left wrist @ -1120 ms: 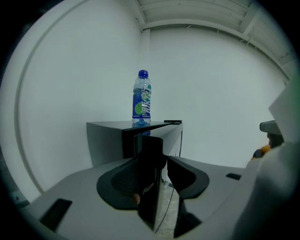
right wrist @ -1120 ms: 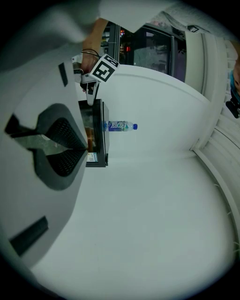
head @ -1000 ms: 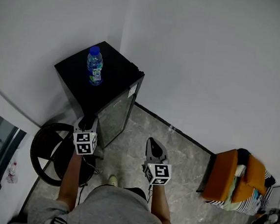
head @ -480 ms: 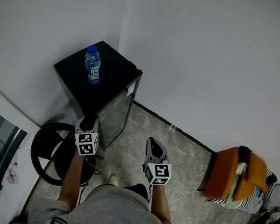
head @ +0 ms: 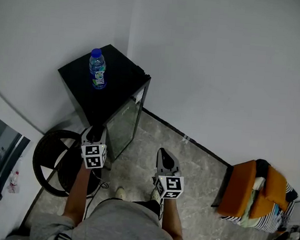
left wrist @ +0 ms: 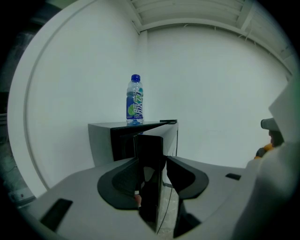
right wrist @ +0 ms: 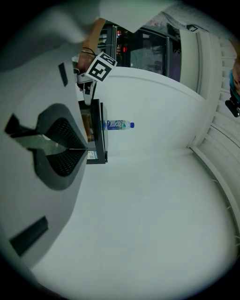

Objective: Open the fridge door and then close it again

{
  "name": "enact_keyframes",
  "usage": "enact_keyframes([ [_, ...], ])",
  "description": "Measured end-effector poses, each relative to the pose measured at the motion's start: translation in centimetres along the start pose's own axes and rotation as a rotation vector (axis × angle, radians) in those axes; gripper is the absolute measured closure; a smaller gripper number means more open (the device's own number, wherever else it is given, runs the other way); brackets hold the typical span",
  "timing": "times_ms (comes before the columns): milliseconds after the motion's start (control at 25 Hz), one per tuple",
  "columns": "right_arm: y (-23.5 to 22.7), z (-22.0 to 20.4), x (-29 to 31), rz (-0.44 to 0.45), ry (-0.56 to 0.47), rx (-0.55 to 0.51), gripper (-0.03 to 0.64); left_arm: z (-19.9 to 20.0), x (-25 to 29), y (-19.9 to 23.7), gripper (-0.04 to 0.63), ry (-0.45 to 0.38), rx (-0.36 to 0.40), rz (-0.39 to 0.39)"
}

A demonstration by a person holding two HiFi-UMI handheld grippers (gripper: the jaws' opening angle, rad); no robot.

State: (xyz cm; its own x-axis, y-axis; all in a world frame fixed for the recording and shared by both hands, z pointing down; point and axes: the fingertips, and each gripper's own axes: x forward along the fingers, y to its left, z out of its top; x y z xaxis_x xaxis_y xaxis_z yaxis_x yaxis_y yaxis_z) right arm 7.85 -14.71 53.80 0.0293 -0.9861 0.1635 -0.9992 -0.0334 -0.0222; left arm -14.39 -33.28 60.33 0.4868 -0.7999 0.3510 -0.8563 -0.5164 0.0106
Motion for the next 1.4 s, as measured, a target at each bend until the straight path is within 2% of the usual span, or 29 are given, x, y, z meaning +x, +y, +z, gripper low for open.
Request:
enact_keyframes([
  [760,-5.2,-0.5,0.6,0.155,0.022,-0.020,0.592,-0.3,-1.8,-4.2,0.411,-0.014,-0.045,0.132],
  [1400,-8.1,-0.4,0.4,0.260,0.010,-0.020,0.592,-0.8,-3.2,-9.0,0.417,-0.002,-0.064,0.200],
])
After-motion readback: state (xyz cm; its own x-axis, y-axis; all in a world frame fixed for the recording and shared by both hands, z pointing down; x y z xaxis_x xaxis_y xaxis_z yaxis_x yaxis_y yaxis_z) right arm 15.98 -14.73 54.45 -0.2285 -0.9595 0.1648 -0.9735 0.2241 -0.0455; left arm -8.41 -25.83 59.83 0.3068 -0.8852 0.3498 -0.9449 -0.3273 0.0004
